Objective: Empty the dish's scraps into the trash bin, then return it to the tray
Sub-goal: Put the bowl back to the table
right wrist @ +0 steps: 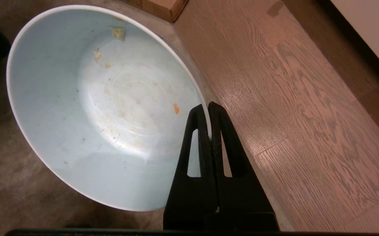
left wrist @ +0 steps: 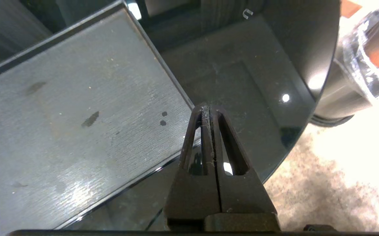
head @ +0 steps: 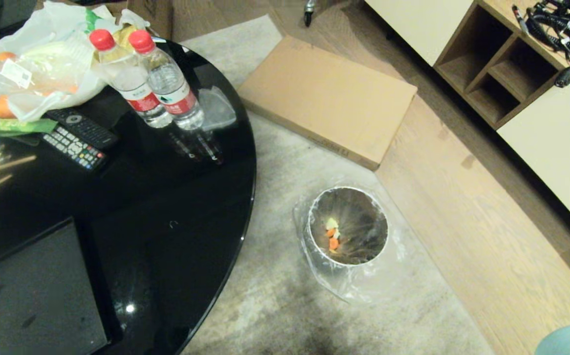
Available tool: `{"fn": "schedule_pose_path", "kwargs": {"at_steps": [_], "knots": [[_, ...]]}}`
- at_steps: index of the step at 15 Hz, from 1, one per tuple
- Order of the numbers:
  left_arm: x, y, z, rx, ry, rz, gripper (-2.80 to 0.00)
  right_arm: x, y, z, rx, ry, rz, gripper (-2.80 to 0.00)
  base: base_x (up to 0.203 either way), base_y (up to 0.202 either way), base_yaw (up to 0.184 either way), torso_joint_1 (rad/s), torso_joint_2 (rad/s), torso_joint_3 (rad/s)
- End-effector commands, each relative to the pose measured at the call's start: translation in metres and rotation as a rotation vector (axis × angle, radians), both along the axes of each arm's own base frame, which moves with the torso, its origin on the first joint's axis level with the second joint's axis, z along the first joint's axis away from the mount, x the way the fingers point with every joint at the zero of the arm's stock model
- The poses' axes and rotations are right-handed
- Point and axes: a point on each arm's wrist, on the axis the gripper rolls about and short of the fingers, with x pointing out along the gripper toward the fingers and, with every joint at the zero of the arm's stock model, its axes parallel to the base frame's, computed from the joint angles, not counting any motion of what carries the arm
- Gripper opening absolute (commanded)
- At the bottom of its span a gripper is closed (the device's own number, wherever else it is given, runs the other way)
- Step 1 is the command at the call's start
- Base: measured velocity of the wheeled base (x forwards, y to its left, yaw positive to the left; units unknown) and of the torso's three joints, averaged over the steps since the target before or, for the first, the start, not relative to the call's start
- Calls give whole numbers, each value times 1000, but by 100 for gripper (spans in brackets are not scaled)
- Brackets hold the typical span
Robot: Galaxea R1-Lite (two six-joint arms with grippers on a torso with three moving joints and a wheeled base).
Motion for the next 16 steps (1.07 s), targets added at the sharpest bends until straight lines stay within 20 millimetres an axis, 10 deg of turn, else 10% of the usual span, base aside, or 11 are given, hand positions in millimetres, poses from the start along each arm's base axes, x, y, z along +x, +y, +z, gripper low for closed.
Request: {"fn": "schedule_pose_path", "kwargs": {"at_steps": [1, 16], "knots": [[0, 0, 0, -1, -1, 1, -280, 0, 0, 0, 2, 4, 0, -280, 0, 0, 0, 2, 3, 192], [0, 0, 0, -2, -1, 4, -280, 0, 0, 0, 2, 1, 0, -280, 0, 0, 0, -1, 3, 203]]}}
